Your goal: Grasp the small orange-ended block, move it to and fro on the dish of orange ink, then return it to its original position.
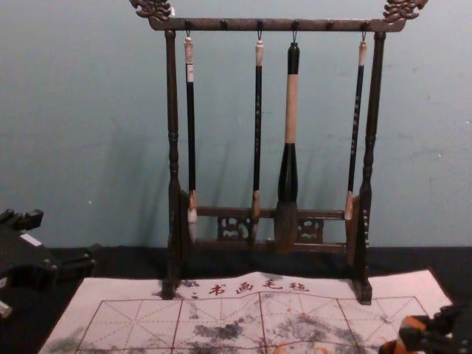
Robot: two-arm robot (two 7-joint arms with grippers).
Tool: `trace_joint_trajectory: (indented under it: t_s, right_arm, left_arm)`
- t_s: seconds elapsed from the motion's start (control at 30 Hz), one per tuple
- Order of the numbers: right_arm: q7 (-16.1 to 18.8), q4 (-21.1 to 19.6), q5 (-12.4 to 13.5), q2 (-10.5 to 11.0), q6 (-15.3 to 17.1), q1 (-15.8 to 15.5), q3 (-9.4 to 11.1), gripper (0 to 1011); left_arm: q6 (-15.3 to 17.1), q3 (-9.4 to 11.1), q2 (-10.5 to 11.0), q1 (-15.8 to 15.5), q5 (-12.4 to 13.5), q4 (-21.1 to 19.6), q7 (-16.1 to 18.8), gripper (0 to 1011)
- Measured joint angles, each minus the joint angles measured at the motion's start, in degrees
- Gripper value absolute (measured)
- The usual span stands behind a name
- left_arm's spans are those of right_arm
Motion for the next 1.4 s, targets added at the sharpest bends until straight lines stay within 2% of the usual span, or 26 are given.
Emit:
trace_joint_trajectory:
  t_s: [1.0, 1.1, 1.17, 1.2, 1.23, 1.4]
  right_arm:
    - [0.3, 1.1, 0.3, -0.1, 0.4, 0.4, -0.6, 107]
    - [0.3, 1.1, 0.3, -0.1, 0.4, 0.4, -0.6, 155]
    - [0.3, 1.1, 0.3, -0.1, 0.4, 0.4, -0.6, 237]
    - [0.3, 1.1, 0.3, -0.1, 0.4, 0.4, -0.6, 237]
    - [0.3, 1.1, 0.3, -0.1, 0.4, 0.4, -0.6, 295]
    - [0.3, 1.0, 0.3, -0.1, 0.4, 0.4, -0.6, 458]
  left_arm:
    - [0.0, 0.0, 0.0, 0.0, 0.0, 0.0, 0.0, 1001]
    - [0.0, 0.0, 0.0, 0.0, 0.0, 0.0, 0.0, 1001]
    - [0.0, 0.0, 0.0, 0.0, 0.0, 0.0, 0.0, 1001]
    - [0.0, 0.0, 0.0, 0.0, 0.0, 0.0, 0.0, 1002]
    - [0.0, 0.0, 0.0, 0.0, 0.0, 0.0, 0.0, 1001]
    - [0.0, 0.0, 0.0, 0.0, 0.0, 0.0, 0.0, 1001]
